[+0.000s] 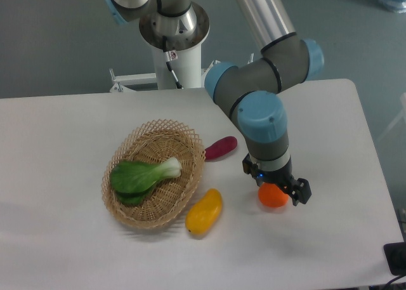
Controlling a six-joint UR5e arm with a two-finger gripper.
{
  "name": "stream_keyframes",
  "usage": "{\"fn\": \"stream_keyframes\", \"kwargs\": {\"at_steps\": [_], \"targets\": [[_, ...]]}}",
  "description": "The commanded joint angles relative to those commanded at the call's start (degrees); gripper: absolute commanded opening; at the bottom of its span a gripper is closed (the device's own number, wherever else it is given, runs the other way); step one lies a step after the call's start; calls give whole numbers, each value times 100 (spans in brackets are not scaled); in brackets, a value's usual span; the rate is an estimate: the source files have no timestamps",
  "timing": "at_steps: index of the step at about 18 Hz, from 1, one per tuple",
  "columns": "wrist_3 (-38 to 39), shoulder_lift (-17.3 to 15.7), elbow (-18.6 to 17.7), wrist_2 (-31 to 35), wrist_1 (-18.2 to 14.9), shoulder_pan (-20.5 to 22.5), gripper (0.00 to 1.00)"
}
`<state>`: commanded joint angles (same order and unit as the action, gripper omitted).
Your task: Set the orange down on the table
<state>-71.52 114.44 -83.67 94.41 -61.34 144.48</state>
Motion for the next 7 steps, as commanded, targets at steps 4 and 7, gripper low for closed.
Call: {"fn": "stream_keyframes", "kwargs": {"at_steps": [4,7], "targets": [[-661,-282,-9,-395,-141,264,100],[-661,-405,-17,-668,-247,370,100]]}}
